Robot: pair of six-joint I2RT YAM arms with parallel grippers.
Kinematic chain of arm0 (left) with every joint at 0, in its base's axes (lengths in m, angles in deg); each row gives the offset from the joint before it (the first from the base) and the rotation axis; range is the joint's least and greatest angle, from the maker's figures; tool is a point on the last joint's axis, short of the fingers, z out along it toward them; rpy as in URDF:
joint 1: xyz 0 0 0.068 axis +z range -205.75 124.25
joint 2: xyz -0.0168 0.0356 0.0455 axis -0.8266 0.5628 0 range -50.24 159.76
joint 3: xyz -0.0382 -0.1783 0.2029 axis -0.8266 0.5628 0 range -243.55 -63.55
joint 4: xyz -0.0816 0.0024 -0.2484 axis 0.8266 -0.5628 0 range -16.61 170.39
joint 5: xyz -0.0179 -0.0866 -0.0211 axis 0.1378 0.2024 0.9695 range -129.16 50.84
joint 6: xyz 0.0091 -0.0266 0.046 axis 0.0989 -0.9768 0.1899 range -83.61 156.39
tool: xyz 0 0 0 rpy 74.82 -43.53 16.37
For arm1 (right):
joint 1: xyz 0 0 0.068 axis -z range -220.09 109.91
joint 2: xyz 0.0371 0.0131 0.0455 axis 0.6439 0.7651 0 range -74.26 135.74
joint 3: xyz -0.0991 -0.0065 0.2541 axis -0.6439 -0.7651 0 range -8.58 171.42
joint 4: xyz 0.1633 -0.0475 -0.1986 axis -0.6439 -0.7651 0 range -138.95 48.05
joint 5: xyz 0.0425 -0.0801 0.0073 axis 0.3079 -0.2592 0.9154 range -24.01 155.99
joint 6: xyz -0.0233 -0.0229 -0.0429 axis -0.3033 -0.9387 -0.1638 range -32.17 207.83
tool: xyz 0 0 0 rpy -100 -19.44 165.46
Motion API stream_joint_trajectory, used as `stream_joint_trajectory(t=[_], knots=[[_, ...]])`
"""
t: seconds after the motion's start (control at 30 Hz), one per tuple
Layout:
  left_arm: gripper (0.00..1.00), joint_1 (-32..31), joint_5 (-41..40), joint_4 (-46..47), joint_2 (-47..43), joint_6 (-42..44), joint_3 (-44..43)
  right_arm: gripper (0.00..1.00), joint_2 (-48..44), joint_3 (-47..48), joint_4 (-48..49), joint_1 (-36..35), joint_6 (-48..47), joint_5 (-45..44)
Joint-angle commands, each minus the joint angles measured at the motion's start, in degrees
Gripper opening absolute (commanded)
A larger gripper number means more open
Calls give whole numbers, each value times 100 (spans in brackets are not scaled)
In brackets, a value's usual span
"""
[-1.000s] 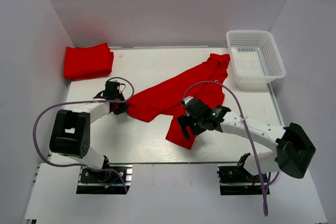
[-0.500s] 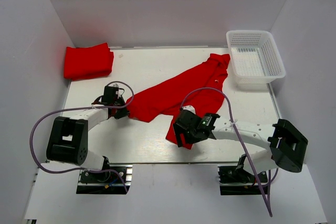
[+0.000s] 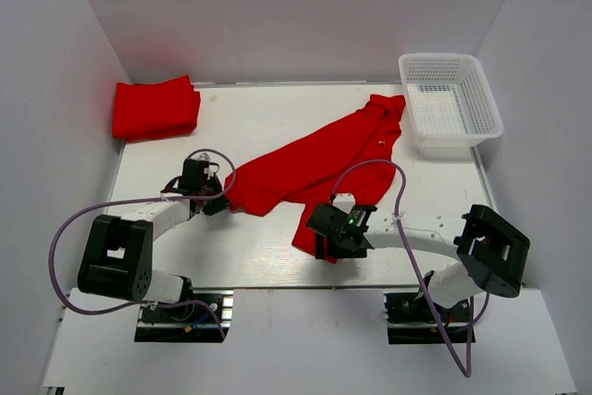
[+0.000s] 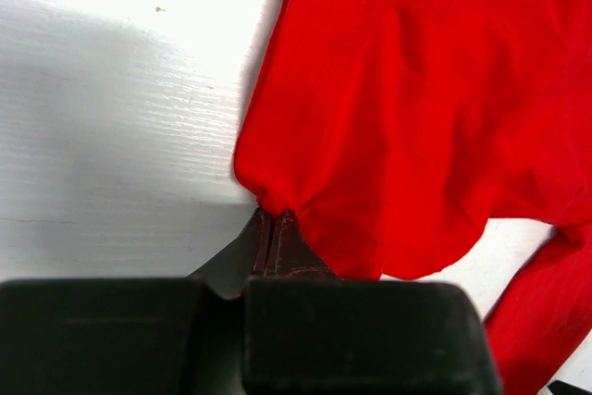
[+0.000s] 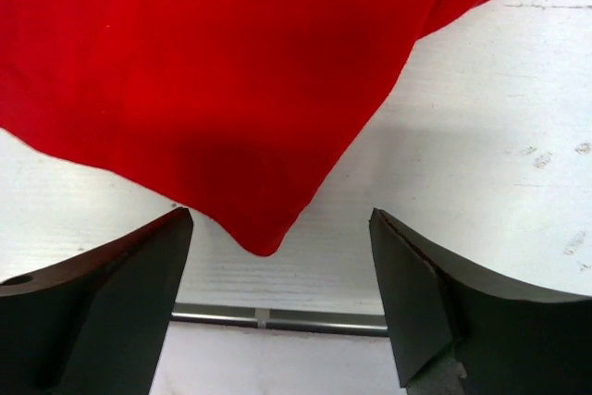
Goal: Fold and stack the t-shirts
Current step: Flatten out the tshirt
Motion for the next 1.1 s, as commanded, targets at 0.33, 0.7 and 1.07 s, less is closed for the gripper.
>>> stream_joint_trajectory(t=[0.33,0.7,1.07], knots=[[0,-180,38,-347,-62,-14,197,59,230,-281,480,-22,139,22],[0,-180,-191,-567,-422,-120,145,0,318,-352,604,-13,-116,-171],[0,-233,21,-1875,-1564,-129,-1980,0,-2027,559,-1607,57,297,-3034]])
